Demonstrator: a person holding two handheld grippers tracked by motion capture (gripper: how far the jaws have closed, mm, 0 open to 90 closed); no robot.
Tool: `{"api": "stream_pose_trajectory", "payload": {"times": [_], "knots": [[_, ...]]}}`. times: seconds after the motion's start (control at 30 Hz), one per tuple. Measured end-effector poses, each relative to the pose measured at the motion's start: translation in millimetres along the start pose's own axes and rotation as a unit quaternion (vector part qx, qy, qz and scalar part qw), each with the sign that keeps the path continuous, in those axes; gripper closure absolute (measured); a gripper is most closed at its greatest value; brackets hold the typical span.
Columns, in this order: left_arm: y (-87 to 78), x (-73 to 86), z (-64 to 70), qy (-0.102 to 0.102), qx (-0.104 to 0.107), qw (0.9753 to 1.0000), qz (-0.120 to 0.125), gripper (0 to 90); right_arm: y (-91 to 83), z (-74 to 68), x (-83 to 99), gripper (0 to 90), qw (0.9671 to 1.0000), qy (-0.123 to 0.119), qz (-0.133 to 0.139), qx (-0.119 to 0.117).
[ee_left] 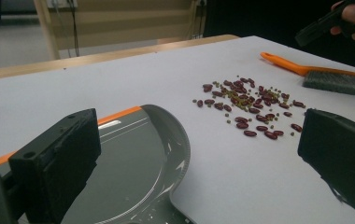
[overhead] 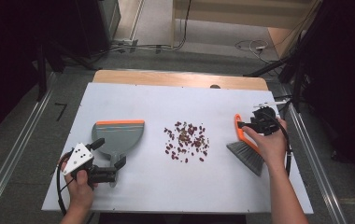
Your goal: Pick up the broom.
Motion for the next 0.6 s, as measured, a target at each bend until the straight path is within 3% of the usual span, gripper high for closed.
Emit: {"api": "stream_pose_trajectory", "payload": {"times": [0.03, 0.07, 0.17, 0.27, 0.37, 0.5, 0.6], "knots": [[0.0, 0.1, 0.0, -0.001, 0.0, 1.0, 0.0, 0.0, 5.1, 1.0, 4.6, 44.8, 0.9996, -0.004, -0.026, 0.013], [0.0, 0.1, 0.0, -0.001, 0.0, 1.0, 0.0, 0.0, 6.8, 1.6, 6.9, 47.8, 0.9991, -0.009, -0.035, 0.02], [0.4, 0.3, -0.3, -0.001, 0.0, 1.0, 0.0, 0.0, 10.7, 2.9, 12.4, 52.6, 0.9987, 0.012, -0.05, -0.005], [0.5, 0.3, 0.3, 0.0, 0.001, 1.0, -0.001, 0.0, 13.0, 2.9, 15.5, 55.9, 0.9984, 0.014, -0.054, -0.012], [0.8, 0.0, 1.4, 0.001, 0.002, 1.0, -0.001, 0.0, 17.5, 0.1, 21.9, 63.1, 0.9969, 0.043, -0.063, -0.02], [1.2, 0.2, 2.1, 0.002, 0.004, 1.0, -0.001, 0.0, 20.9, -0.5, 25.7, 63.0, 0.9961, 0.028, -0.084, 0.006], [1.2, 0.2, 2.4, 0.003, 0.004, 1.0, -0.001, 0.0, 26.5, -1.7, 30.4, 62.1, 0.9938, 0.026, -0.107, 0.013]]}}
Point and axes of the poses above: each handheld gripper's, and its own axes: y roughly forward along the jaws, x roughly out of its underside, z roughly to its right, the point moved 5 cm from there along y, roughly forward along the jaws, and after that the axes turned 5 degrees about z, right-handed, at the moved point
